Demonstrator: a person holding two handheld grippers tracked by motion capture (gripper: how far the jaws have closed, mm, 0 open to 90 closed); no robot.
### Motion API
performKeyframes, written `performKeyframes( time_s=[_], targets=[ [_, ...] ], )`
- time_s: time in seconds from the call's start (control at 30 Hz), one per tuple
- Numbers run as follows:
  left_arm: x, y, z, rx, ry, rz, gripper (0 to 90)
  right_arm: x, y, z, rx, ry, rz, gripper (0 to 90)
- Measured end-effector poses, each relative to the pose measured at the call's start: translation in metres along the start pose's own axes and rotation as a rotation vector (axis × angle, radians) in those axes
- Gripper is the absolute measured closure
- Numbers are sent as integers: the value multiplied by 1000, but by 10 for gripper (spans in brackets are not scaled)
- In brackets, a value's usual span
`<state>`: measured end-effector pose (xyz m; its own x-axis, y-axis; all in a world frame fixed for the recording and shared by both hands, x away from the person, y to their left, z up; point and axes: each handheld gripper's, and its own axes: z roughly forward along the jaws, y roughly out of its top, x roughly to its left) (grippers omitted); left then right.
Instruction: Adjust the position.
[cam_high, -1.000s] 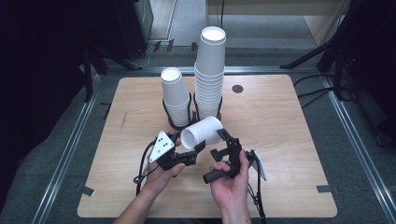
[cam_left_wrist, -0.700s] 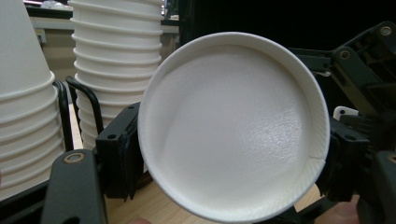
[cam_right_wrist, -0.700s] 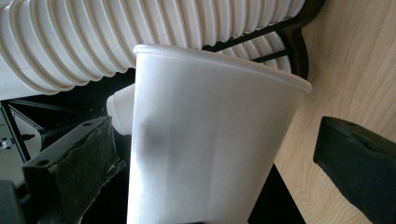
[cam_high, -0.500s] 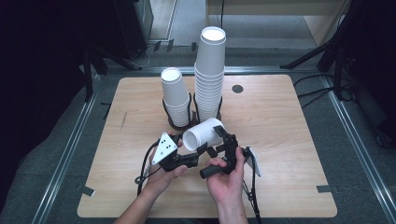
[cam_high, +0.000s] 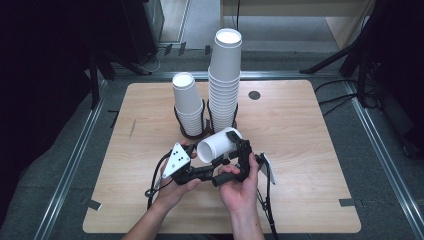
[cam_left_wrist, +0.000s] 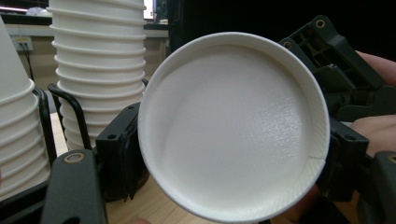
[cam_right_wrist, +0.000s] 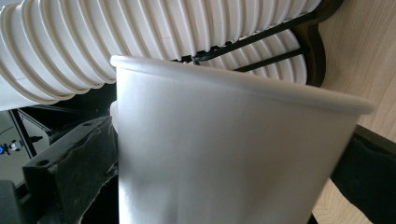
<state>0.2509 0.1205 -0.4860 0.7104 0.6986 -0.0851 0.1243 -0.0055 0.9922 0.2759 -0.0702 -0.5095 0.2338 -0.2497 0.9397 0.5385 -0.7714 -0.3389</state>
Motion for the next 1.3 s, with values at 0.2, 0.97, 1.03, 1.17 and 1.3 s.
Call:
performKeyframes(
  time_s=[0.2,0.97,1.03,1.17,1.3],
  targets=[
    [0,0,0,-8,-14,-4,241,-1,2,1,8,20,21,28],
    [10,2,-3,21,-71,-66,73,6,6,-3,-18,50,-11,139],
    [11,2,-3,23,-68,-65,73,7,7,-4,-17,50,-8,139],
    [12,2,-4,26,-64,-64,70,9,10,-6,-32,50,-28,139],
    [13,3,-5,24,-64,-63,70,11,12,-7,-44,58,-37,139]
  ],
)
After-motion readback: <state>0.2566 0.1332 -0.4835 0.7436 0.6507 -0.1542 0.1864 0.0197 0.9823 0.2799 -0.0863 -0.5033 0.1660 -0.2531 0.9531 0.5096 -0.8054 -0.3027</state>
